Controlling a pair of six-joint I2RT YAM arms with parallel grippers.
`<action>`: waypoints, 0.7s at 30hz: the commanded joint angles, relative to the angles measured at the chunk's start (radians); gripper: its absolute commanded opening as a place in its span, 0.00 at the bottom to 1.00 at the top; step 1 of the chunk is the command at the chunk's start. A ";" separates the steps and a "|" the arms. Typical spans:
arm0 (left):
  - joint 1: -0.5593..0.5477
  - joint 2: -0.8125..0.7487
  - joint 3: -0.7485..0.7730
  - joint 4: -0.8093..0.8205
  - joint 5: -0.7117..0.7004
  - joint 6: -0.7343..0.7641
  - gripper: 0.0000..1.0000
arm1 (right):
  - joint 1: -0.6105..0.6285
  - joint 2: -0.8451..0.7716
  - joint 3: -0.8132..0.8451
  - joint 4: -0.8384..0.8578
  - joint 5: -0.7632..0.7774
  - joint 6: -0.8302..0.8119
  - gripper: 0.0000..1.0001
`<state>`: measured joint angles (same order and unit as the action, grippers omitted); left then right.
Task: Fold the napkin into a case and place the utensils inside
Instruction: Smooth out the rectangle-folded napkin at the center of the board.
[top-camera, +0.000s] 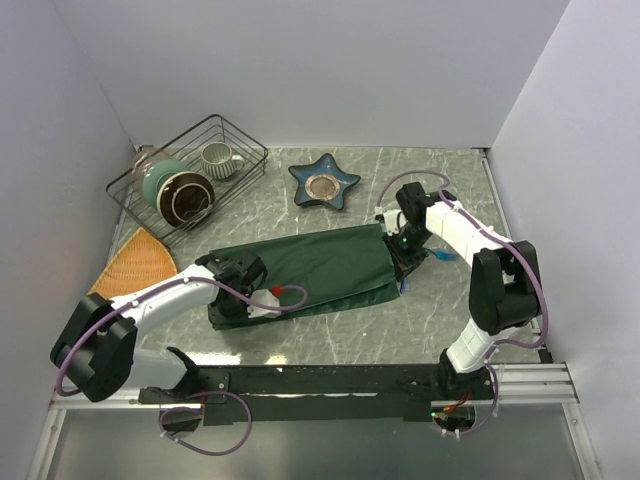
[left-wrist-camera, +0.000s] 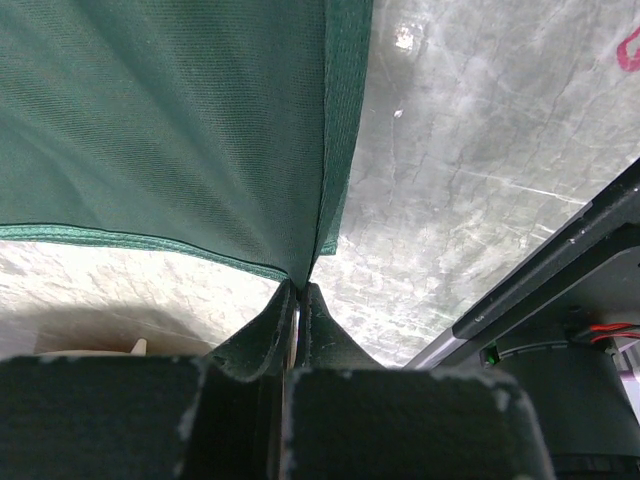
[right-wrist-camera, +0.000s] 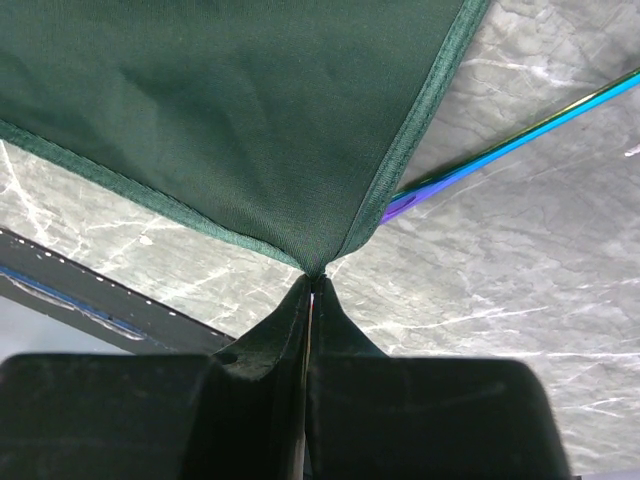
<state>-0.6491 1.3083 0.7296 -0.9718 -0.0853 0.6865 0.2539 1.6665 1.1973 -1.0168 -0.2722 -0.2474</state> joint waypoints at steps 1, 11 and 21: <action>0.006 -0.023 0.036 -0.054 -0.010 0.024 0.01 | 0.027 -0.045 -0.001 -0.002 -0.012 0.008 0.00; 0.009 -0.026 0.022 -0.082 -0.010 0.028 0.01 | 0.033 -0.037 -0.042 0.026 0.007 0.008 0.00; 0.011 0.010 0.027 -0.062 0.001 0.027 0.39 | 0.050 0.022 -0.064 0.063 0.010 0.013 0.06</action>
<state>-0.6426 1.3235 0.7513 -1.0180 -0.0864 0.6998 0.2924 1.6768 1.1366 -0.9703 -0.2668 -0.2367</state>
